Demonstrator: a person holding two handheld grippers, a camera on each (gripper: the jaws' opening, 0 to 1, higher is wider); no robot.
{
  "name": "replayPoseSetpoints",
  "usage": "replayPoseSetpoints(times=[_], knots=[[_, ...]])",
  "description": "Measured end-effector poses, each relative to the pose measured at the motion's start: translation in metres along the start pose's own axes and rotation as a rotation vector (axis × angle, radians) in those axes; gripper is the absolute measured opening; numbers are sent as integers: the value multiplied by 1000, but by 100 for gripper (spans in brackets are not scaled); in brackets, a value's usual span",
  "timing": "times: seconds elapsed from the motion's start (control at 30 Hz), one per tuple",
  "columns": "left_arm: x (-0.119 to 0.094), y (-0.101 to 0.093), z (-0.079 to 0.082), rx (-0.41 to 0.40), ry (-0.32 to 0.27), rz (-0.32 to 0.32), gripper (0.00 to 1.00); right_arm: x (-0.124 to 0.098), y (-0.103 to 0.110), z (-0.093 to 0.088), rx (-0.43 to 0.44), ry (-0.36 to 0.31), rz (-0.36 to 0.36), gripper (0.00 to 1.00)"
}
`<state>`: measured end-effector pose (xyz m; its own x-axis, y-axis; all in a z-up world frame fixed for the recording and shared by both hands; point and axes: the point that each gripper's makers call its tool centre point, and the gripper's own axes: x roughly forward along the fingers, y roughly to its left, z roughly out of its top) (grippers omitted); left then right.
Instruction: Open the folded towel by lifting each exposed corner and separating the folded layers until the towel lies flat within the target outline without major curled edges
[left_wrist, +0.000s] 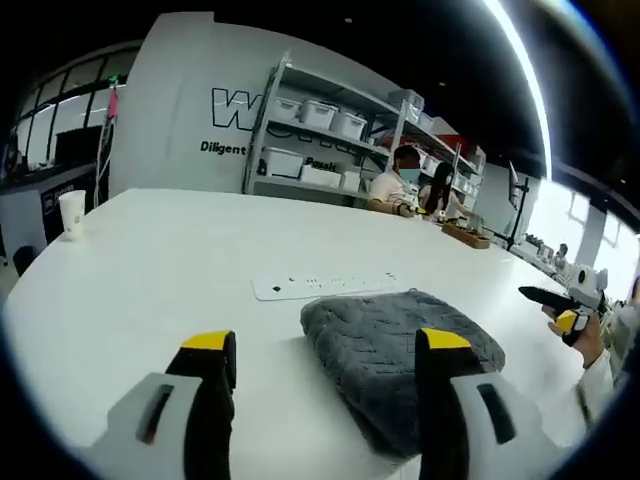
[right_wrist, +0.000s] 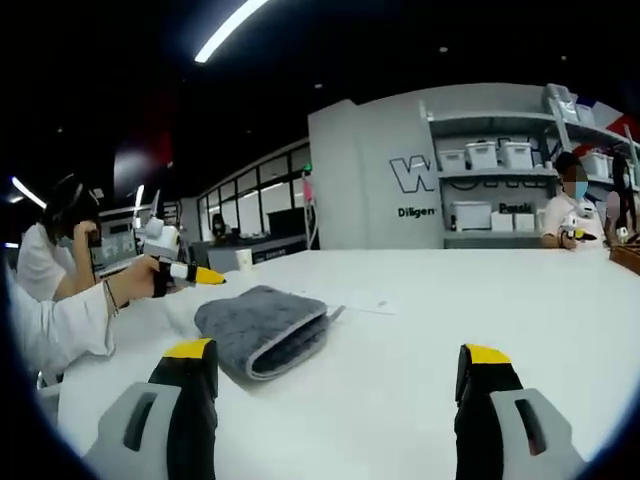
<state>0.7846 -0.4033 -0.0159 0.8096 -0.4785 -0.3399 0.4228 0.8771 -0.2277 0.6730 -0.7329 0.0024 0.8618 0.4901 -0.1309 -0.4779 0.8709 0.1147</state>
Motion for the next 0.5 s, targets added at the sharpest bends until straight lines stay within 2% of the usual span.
replayPoseSetpoints(times=[0.1, 0.23, 0.37, 0.43, 0.5], knots=[[10, 3, 4, 5, -2, 12, 58, 1, 0, 0, 10, -3, 2, 100], [24, 7, 1, -1, 30, 26, 48, 2, -1, -1, 14, 0, 2, 100], [35, 7, -6, 7, 64, 29, 46, 2, 0, 0, 14, -3, 4, 100], [41, 9, -10, -7, 84, 31, 44, 2, 0, 1, 14, -5, 4, 100], [45, 10, -12, -41, 77, 32, 41, 2, 0, 1, 15, -5, 5, 100]])
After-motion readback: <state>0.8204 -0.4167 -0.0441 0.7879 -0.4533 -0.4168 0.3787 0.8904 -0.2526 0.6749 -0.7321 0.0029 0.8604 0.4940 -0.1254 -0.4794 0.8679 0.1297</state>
